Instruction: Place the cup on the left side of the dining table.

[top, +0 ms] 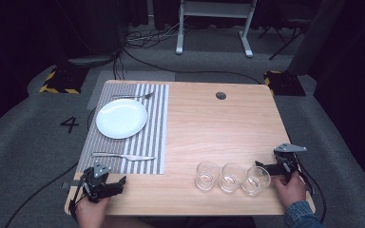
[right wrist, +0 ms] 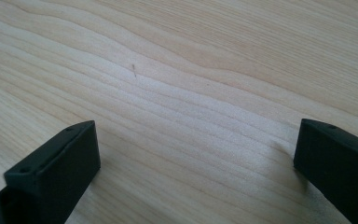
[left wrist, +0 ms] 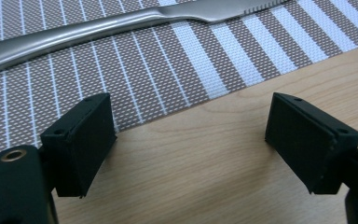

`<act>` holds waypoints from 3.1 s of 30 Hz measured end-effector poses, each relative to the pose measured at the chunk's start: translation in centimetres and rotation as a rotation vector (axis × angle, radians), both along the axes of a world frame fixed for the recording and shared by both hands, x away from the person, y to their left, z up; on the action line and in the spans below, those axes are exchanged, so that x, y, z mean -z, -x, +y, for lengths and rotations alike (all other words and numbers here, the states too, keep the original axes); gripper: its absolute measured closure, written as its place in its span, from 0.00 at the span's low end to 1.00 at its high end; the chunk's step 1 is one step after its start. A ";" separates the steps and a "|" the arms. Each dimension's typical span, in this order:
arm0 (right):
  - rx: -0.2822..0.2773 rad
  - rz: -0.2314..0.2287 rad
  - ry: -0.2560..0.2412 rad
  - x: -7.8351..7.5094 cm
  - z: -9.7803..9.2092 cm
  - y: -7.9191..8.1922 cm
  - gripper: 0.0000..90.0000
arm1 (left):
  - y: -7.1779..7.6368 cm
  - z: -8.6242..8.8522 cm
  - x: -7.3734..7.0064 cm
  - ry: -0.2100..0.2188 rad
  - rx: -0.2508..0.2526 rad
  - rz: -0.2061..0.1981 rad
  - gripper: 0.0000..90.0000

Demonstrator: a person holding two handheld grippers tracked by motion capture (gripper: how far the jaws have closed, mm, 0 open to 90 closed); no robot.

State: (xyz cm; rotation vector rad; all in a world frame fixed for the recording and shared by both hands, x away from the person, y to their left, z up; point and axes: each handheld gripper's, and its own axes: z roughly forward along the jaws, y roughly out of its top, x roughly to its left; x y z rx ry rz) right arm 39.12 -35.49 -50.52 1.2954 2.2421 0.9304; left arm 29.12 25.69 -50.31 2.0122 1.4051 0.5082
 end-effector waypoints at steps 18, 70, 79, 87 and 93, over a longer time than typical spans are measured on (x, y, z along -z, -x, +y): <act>-0.002 0.000 0.000 0.0 0.0 0.0 0.01 | 1.2 -1.4 -5.9 0.113 0.024 -0.154 0.21; -0.006 0.000 -0.003 0.0 -0.1 -0.1 0.01 | -1.8 -14.1 -11.1 0.128 0.428 -0.211 0.22; -0.006 0.000 -0.003 0.0 -0.1 -0.1 0.01 | -2.5 -16.3 -11.3 0.144 0.495 -0.208 0.22; -0.006 0.000 -0.003 0.0 -0.1 -0.1 0.01 | -3.0 -18.1 -11.3 0.160 0.558 -0.202 0.21; -0.003 0.000 -0.003 0.0 -0.1 -0.1 0.01 | -2.9 -19.4 -11.3 0.175 0.601 -0.203 0.21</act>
